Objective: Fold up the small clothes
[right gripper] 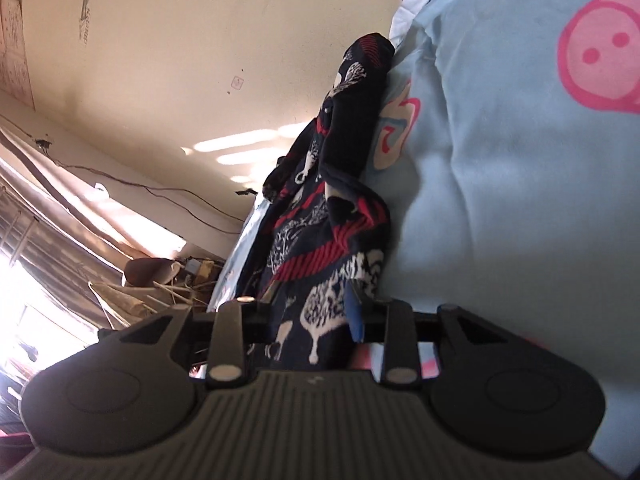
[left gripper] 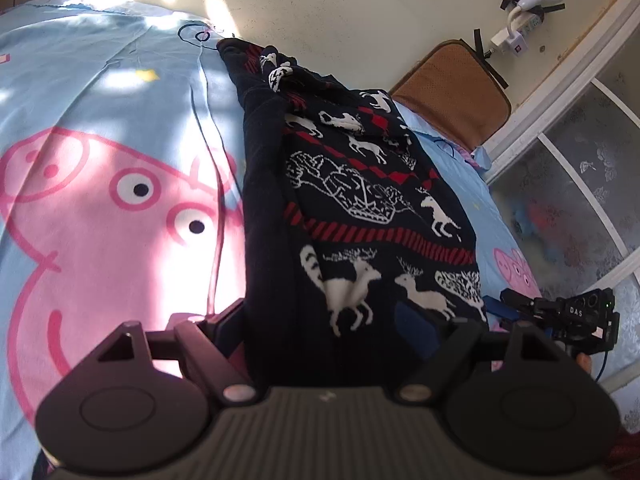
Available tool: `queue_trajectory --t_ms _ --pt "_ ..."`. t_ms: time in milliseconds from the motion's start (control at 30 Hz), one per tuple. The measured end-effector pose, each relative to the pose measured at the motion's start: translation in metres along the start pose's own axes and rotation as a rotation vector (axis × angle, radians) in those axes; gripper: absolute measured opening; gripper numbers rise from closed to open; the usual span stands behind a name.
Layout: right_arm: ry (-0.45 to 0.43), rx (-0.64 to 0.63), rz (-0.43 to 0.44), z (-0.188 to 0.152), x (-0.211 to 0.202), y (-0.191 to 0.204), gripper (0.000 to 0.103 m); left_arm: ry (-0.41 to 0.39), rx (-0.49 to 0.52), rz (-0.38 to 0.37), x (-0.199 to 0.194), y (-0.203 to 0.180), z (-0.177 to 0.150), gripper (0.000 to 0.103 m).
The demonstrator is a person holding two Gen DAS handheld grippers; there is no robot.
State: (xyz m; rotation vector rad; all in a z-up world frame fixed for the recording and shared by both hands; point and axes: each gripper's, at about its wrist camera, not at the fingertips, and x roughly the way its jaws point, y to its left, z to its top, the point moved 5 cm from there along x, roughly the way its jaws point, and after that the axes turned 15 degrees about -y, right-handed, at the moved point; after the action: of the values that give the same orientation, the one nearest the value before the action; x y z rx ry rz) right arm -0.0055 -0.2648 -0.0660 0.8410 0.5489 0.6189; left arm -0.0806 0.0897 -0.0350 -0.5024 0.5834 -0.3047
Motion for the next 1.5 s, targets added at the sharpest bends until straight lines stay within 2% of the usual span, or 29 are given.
queue_trajectory --t_ms 67,100,133,167,200,233,267,333,433,500,533,600,633,667,700,733,767,800,833,867,900,1033,1200,1300,1333,1367,1400,1433,1500 --pt "0.059 -0.072 -0.021 -0.014 -0.007 0.007 0.041 0.015 0.003 -0.009 -0.010 -0.003 -0.009 0.079" --pt "0.085 -0.100 -0.024 -0.020 -0.006 0.011 0.040 0.013 0.001 -0.012 -0.013 -0.004 -0.014 0.073" --pt "0.100 -0.127 -0.019 -0.026 -0.005 0.015 0.041 0.016 -0.002 -0.013 -0.014 -0.005 -0.017 0.053" --pt "0.121 -0.140 -0.004 -0.034 0.001 0.021 0.041 0.019 0.000 -0.003 -0.014 -0.005 -0.020 0.040" --pt "0.145 -0.152 0.008 -0.041 0.006 0.025 0.036 0.011 0.018 0.033 -0.015 -0.005 -0.020 0.022" --pt "0.166 -0.182 0.009 -0.047 0.011 0.028 0.017 0.011 0.023 0.049 -0.015 -0.003 -0.018 0.010" --pt "0.175 -0.212 0.005 -0.051 0.018 0.034 0.009 0.007 -0.011 0.030 -0.018 -0.001 -0.015 0.010" --pt "0.144 -0.206 0.052 -0.045 0.021 0.045 0.009 -0.023 -0.104 -0.033 -0.027 0.004 -0.004 0.010" --pt "0.036 -0.200 0.137 -0.017 0.015 0.066 0.009 -0.098 -0.216 -0.105 -0.040 0.008 0.019 0.010" --pt "-0.060 -0.204 0.131 0.011 0.027 0.079 0.009 -0.154 -0.321 -0.136 -0.037 0.016 0.044 0.010" --pt "-0.096 -0.198 0.104 0.023 0.036 0.081 0.009 -0.186 -0.386 -0.140 -0.031 0.023 0.058 0.014" --pt "-0.210 -0.165 -0.033 0.057 0.065 0.074 0.013 -0.237 -0.496 -0.103 -0.006 0.042 0.085 0.022" --pt "-0.259 -0.159 -0.112 0.070 0.079 0.065 0.021 -0.235 -0.517 -0.066 0.010 0.053 0.095 0.029" --pt "-0.292 -0.196 -0.201 0.082 0.088 0.053 0.024 -0.222 -0.538 0.002 0.024 0.064 0.098 0.029" --pt "-0.307 -0.228 -0.301 0.088 0.094 0.044 0.025 -0.207 -0.566 0.070 0.032 0.073 0.096 0.030" --pt "-0.309 -0.240 -0.363 0.090 0.095 0.037 0.025 -0.201 -0.577 0.079 0.035 0.078 0.092 0.032" --pt "-0.309 -0.237 -0.307 0.087 0.086 0.033 0.025 -0.202 -0.562 0.046 0.034 0.079 0.089 0.035" --pt "-0.315 -0.242 -0.252 0.083 0.076 0.032 0.025 -0.204 -0.536 0.039 0.031 0.081 0.086 0.045" --pt "-0.327 -0.271 -0.236 0.077 0.064 0.032 0.031 -0.211 -0.515 0.064 0.028 0.084 0.085 0.055" --pt "-0.340 -0.313 -0.237 0.071 0.056 0.032 0.036 -0.224 -0.479 0.108 0.024 0.088 0.083 0.057" --pt "-0.353 -0.371 -0.239 0.064 0.048 0.033 0.043 -0.224 -0.446 0.122 0.023 0.091 0.083 0.057" --pt "-0.315 -0.537 -0.201 0.039 0.046 0.048 0.046 -0.181 -0.379 0.091 0.034 0.082 0.082 0.060" --pt "-0.155 -0.915 -0.201 0.001 0.093 0.075 0.046 -0.139 -0.224 0.064 0.051 0.048 0.073 0.062" --pt "-0.036 -1.083 -0.257 -0.016 0.115 0.062 0.044 -0.127 -0.177 0.061 0.056 0.037 0.062 0.065" --pt "-0.031 -1.113 -0.269 -0.017 0.118 0.056 0.041 -0.140 -0.156 0.063 0.055 0.034 0.059 0.066" --pt "-0.045 -1.131 -0.277 -0.014 0.116 0.052 0.036 -0.148 -0.130 0.070 0.056 0.030 0.058 0.064" --pt "-0.054 -1.120 -0.291 -0.008 0.114 0.050 0.018 -0.151 -0.109 0.080 0.056 0.028 0.057 0.054" --pt "-0.067 -1.077 -0.302 0.003 0.111 0.049 0.011 -0.154 -0.087 0.093 0.055 0.029 0.057 0.033" --pt "-0.168 -0.942 -0.320 0.036 0.095 0.052 0.010 -0.156 -0.098 0.076 0.052 0.031 0.065 0.022"
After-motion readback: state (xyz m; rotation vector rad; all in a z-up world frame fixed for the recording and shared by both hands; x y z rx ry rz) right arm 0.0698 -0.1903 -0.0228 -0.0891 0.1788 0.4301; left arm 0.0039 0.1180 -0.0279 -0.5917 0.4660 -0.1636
